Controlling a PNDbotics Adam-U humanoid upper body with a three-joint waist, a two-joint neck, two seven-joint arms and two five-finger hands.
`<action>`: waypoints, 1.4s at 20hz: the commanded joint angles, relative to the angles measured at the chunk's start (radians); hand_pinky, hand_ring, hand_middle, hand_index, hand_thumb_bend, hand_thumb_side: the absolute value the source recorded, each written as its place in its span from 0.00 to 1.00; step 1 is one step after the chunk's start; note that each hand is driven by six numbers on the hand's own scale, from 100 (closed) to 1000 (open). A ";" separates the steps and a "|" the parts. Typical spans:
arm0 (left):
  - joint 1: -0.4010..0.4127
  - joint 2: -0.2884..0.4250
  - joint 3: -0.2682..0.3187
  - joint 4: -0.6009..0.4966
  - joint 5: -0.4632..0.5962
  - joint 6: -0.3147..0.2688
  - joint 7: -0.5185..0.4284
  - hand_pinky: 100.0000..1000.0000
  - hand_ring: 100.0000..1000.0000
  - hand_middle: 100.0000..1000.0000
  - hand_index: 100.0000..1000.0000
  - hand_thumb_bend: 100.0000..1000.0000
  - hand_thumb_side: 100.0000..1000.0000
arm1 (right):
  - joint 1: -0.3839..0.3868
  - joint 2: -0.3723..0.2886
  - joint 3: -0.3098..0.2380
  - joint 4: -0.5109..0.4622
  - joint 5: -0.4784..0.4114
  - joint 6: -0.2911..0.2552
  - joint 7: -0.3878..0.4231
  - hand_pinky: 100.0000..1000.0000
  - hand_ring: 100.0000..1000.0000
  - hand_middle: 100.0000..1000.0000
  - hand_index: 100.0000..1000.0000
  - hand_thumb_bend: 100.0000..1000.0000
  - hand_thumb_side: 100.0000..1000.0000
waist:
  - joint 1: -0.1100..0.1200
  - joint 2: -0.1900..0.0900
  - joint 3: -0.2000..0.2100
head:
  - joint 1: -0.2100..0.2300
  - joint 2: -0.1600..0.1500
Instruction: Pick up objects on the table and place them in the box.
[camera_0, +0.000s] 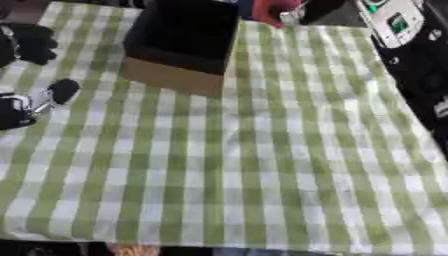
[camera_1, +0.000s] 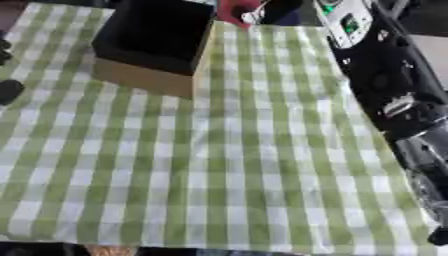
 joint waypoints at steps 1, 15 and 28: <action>-0.027 -0.010 -0.019 -0.015 0.014 -0.005 -0.027 0.66 0.63 0.61 0.77 0.54 0.40 | -0.034 -0.022 -0.007 -0.013 0.022 0.001 -0.043 0.74 0.65 0.63 0.80 0.22 0.00 | 0.001 -0.014 0.014 | -0.032 -0.018; -0.091 -0.071 -0.060 -0.043 0.039 -0.012 -0.076 0.65 0.63 0.61 0.77 0.54 0.40 | -0.027 0.035 -0.035 0.106 0.151 -0.008 -0.060 0.76 0.71 0.74 0.85 0.26 0.00 | -0.016 0.043 0.138 | -0.189 -0.031; -0.097 -0.069 -0.061 -0.035 0.040 -0.010 -0.081 0.65 0.63 0.61 0.77 0.54 0.40 | -0.012 0.052 -0.027 0.104 0.160 -0.039 0.004 0.80 0.78 0.85 0.91 0.29 0.10 | -0.007 0.050 0.107 | -0.175 -0.025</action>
